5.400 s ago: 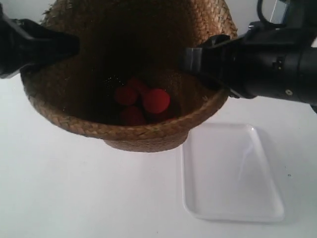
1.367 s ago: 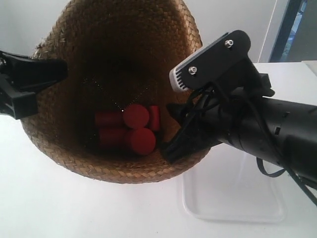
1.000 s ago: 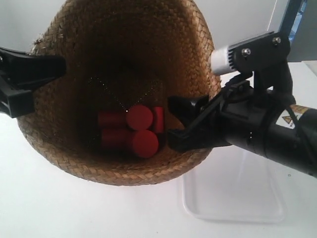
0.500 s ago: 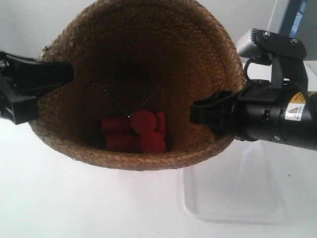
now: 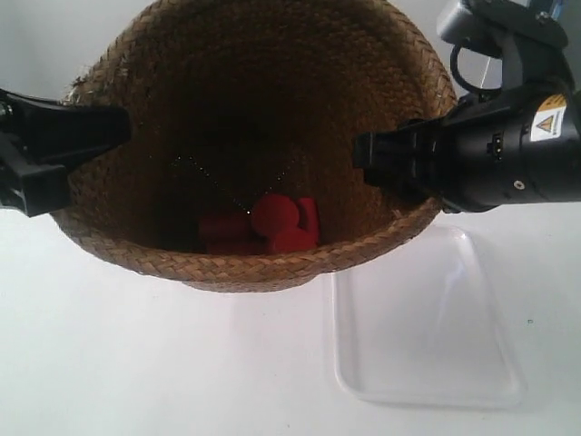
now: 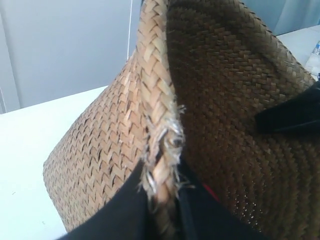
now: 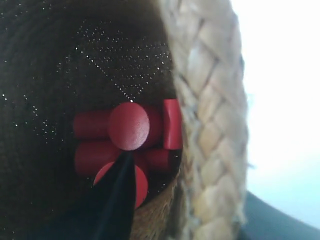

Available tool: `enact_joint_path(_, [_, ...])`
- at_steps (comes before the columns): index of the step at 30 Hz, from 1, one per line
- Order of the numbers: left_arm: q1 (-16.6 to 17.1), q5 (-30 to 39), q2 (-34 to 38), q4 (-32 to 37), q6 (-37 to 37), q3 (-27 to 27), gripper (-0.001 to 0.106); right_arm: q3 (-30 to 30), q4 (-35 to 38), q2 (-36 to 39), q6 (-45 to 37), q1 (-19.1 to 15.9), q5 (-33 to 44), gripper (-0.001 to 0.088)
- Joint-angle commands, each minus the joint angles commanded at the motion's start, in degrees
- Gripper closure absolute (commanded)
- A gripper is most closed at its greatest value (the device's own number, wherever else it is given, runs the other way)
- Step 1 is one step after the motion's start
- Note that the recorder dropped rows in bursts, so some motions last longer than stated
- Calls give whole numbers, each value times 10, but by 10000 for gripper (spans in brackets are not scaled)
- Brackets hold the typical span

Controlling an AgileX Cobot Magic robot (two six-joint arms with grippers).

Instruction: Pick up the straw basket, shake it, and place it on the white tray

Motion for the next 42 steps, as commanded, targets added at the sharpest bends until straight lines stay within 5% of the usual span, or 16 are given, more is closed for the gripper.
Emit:
enact_joint_path(3, [0, -67, 1, -16, -84, -1, 1053, 0, 0, 0, -36, 1, -1, 868])
enact_joint_path(6, [0, -144, -3, -16, -86, -14, 1053, -3, 9, -18, -87, 1, 0, 868])
enact_joint_path(8, [0, -115, -17, -16, -81, -32, 1053, -15, 22, -52, -87, 1, 21, 868])
enact_joint_path(11, [0, 55, -49, -16, -90, -66, 1053, -37, 60, -121, -79, 14, 53, 868])
enact_joint_path(13, [0, 94, -52, -7, -84, -69, 1053, -31, 86, -154, -79, 23, 31, 868])
enact_joint_path(18, [0, -120, 39, -8, -87, -18, 1053, 34, -9, -87, -42, 11, -116, 868])
enact_joint_path(22, [0, 53, -7, 46, -83, -71, 1053, -13, 3, -92, -34, 27, 46, 868])
enact_joint_path(25, [0, 66, -42, 66, -120, -76, 1053, -10, 1, -161, -6, 40, -19, 868])
enact_joint_path(26, [0, 29, -24, 70, -118, -46, 1053, 31, -2, -164, 5, 40, -134, 868])
enact_joint_path(28, [0, -36, 39, 75, -100, -18, 1053, 75, -41, -78, 0, 34, -212, 868])
enact_joint_path(31, [0, 63, -2, 109, -90, -71, 1053, 10, -19, -89, -11, 55, -66, 868])
enact_joint_path(33, [0, 85, -40, 108, -90, -68, 1053, 15, -18, -140, 5, 88, -102, 868])
enact_joint_path(35, [0, -60, 12, 73, -75, -6, 1053, 106, -61, -78, -33, 89, -318, 868])
enact_joint_path(37, [0, -76, 10, 79, -66, -31, 1053, 78, -52, -46, -28, 85, -259, 868])
enact_joint_path(39, [0, 30, -52, 107, -62, -73, 1053, 34, -36, -102, -14, 120, -147, 868])
enact_joint_path(42, [0, 60, -80, 97, -62, -54, 1053, 54, -36, -144, 19, 150, -206, 868])
